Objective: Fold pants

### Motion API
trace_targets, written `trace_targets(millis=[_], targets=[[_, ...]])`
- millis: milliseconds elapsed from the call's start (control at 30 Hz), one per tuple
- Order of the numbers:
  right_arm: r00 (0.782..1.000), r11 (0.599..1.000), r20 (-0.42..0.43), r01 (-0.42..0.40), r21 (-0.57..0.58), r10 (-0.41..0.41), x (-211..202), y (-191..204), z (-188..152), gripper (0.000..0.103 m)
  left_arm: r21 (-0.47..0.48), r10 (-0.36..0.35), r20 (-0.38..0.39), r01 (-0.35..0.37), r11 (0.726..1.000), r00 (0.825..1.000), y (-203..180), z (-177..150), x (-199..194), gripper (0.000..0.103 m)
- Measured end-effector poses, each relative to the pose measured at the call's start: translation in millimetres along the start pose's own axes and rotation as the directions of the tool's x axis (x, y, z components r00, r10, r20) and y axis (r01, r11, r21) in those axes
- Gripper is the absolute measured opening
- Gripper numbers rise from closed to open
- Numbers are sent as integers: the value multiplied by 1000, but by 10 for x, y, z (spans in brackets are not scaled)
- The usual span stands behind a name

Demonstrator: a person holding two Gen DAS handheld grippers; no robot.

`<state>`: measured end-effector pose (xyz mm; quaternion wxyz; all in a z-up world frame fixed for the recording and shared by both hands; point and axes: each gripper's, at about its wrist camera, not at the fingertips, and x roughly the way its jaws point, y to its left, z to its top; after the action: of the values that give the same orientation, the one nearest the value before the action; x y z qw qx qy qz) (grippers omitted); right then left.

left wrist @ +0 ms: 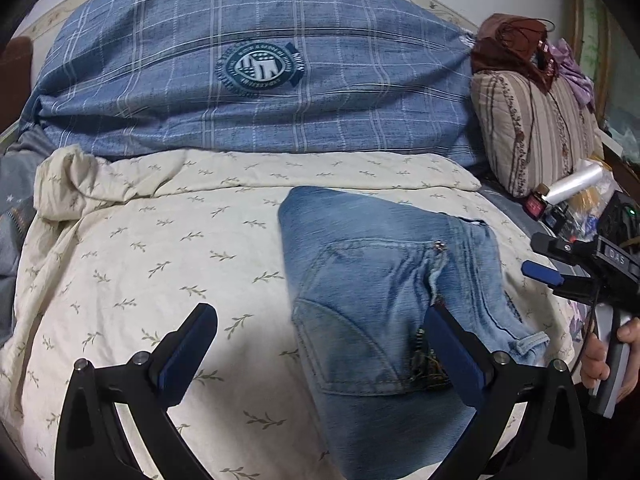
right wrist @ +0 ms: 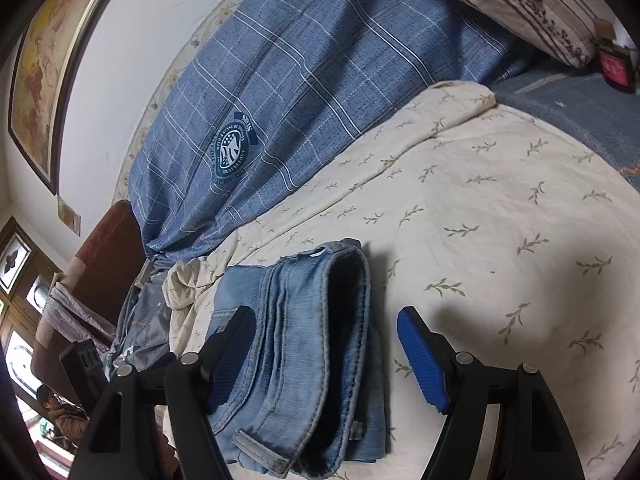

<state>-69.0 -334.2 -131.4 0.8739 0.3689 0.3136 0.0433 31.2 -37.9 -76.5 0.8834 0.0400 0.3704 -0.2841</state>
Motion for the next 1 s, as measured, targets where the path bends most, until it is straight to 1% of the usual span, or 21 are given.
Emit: trace_targets(millis=[67,133,233,367,467,500,533,600,667,767,800,867,967,1000], targets=[[1000,1000,-14,-4,13,5,19,-15,-3,76,21,1,19,-1,1000,1000,-2,3,-34,103],[1000,1000,-22,-9,12,9,32,-2,-11,76,24,17,17,-17,1000,1000,44,5,-37,103],[999,1000,-45,-22,9,23,58,44,-39,76,-10,7,12,-7,1000,1000,157,-11,-58,103],[995,1000,-93,-21,1,21,134,78,-75,76,-51,-3,0,3,999,1000,287,-25,-50,103],[993,1000,-120,-12,-2,11,182,72,-85,76,-92,-35,-25,32,995,999,336,-30,12,103],[993,1000,-122,-3,-3,3,190,59,-83,76,-102,-55,-31,51,994,998,335,-32,28,103],[992,1000,-125,2,0,-2,197,38,-80,76,-115,-92,-39,87,989,995,331,-28,58,103],[990,999,-142,5,33,0,231,-46,-73,76,-124,-146,-62,137,983,987,305,-27,128,103],[985,995,-168,-14,101,30,303,-157,-71,76,-124,-176,-98,164,979,979,268,-16,246,103],[975,985,-199,-68,160,99,427,-219,-60,76,-145,-248,-145,228,963,958,241,16,420,103],[969,982,-220,-79,171,117,491,-224,-60,76,-160,-288,-167,262,952,943,242,23,489,103],[959,983,-263,-66,169,109,601,-215,-77,76,-176,-323,-192,291,940,927,236,21,578,103],[956,989,-273,-72,130,106,681,-128,-72,81,-192,-351,-220,312,930,910,247,37,718,103],[956,990,-275,-70,122,102,703,-109,-78,81,-202,-375,-230,333,921,898,254,36,768,103]])
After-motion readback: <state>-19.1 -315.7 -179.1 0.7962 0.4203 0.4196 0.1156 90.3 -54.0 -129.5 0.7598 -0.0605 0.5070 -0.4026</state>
